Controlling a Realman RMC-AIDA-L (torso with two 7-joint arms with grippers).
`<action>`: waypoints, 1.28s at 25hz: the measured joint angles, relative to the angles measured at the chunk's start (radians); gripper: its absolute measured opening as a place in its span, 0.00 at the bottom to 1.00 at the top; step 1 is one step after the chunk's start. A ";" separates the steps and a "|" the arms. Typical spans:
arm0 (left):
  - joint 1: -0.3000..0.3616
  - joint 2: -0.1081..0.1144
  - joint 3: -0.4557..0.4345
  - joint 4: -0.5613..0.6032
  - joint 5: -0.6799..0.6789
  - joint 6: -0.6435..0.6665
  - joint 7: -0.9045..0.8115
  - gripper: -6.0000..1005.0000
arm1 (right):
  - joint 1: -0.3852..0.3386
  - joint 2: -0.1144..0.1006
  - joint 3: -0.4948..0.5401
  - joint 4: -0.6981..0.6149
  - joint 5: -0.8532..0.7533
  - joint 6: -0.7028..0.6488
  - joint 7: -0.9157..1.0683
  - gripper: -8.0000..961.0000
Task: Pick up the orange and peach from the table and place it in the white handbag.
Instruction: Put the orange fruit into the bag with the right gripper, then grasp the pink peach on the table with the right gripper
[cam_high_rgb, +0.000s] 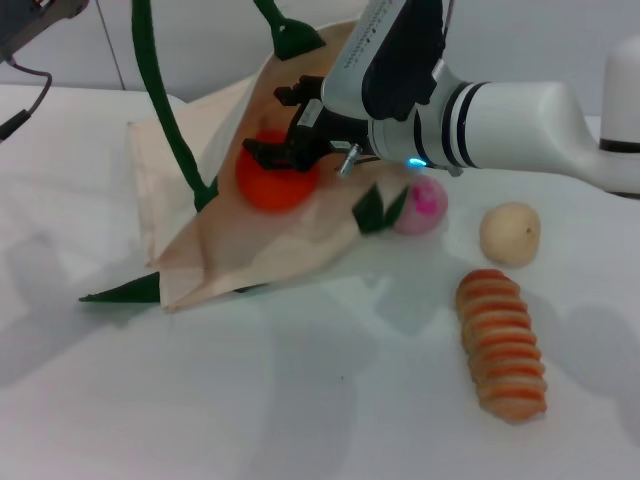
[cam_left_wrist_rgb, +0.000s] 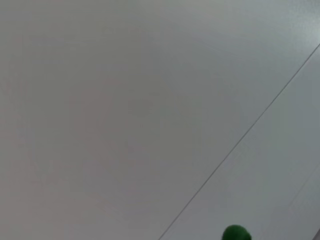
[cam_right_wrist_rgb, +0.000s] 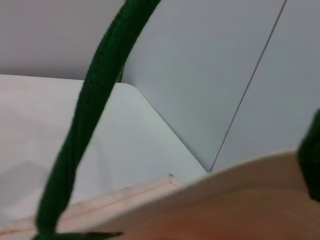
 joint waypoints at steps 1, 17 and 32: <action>0.001 0.000 0.000 0.000 0.000 0.000 0.000 0.13 | -0.001 0.000 0.000 0.000 0.000 -0.002 0.000 0.69; 0.031 0.005 -0.013 0.001 0.000 0.013 0.001 0.13 | -0.016 -0.009 -0.011 0.045 -0.106 -0.059 0.023 0.81; 0.060 0.013 -0.053 0.006 0.000 0.038 0.004 0.13 | -0.178 -0.017 -0.011 -0.339 -0.246 -0.686 0.221 0.81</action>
